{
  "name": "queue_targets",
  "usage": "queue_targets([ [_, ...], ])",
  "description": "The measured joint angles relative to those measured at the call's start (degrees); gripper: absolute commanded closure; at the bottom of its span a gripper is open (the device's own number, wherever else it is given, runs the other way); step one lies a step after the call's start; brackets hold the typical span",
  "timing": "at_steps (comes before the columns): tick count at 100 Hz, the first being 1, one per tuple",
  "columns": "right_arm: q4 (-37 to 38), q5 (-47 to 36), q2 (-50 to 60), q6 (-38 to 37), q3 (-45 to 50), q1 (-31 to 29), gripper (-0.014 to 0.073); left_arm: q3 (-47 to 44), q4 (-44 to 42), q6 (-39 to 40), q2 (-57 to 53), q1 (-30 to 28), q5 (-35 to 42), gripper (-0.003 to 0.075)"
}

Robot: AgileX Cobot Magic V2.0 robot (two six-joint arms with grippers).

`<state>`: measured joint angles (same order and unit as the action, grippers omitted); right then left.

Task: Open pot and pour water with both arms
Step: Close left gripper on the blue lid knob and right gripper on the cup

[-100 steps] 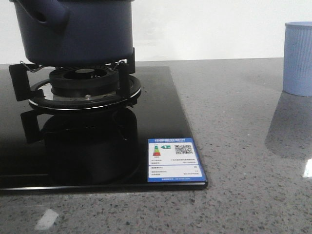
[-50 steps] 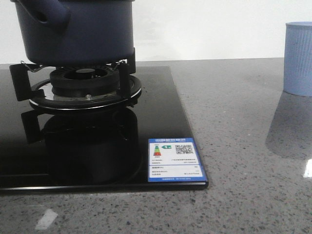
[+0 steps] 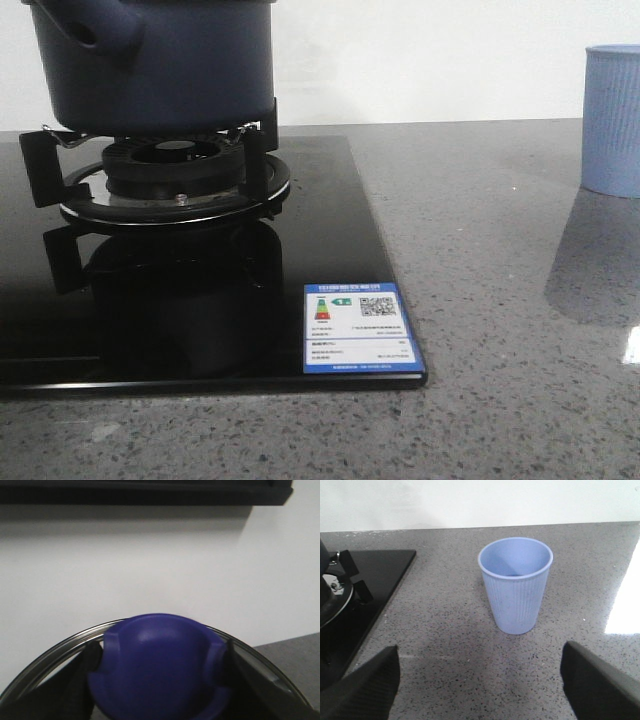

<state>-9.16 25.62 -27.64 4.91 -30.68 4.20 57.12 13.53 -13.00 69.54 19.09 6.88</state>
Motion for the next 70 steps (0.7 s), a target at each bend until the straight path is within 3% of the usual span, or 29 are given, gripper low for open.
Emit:
queue_targets([
  [30, 0.1, -16.1, -4.0, 0.0, 9.1, 0.0, 0.0003, 0.0, -0.1, 0.0, -6.3, -8.2, -5.0, 0.0424],
  [70, -0.8, -36.7, -25.9, 0.0, 9.5, 0.0, 0.0003, 0.0, -0.1, 0.0, -7.7, -9.4, -6.0, 0.0395],
])
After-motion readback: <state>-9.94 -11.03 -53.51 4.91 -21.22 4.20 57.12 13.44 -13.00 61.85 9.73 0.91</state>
